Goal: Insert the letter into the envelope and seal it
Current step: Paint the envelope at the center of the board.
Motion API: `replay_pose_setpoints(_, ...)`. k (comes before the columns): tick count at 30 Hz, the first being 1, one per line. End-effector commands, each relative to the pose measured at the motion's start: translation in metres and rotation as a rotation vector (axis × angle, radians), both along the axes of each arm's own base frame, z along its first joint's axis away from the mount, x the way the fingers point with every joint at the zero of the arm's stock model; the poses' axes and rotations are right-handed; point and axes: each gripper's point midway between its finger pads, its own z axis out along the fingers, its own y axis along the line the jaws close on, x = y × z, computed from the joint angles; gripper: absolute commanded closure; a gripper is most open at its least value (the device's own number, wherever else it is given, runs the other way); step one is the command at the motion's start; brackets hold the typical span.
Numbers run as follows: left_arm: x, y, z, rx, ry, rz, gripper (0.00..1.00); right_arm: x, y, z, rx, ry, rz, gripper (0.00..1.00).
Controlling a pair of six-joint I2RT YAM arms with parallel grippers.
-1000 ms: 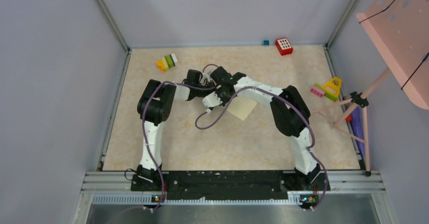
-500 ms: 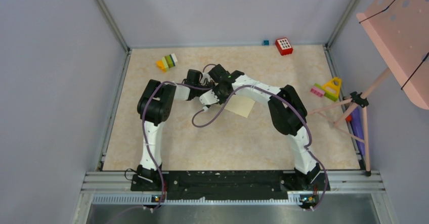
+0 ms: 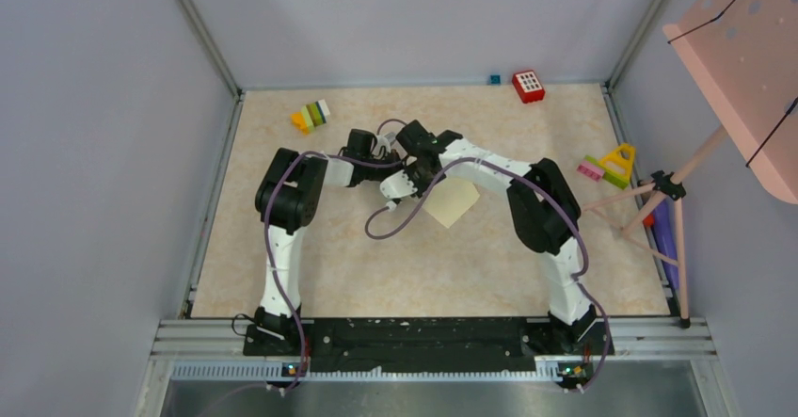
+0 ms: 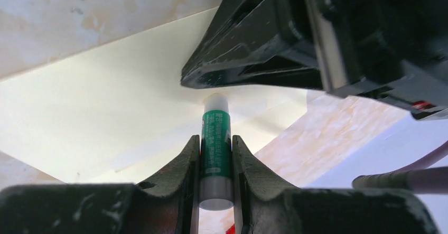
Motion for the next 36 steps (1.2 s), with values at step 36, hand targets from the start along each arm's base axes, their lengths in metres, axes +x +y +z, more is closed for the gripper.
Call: replay_pose_setpoints(36, 0.009, 0.021, -0.037, 0.201, 0.004, 0.09, 1.0, -0.062, -0.012, 0.017, -0.014, 0.202, 0.074, 1.0)
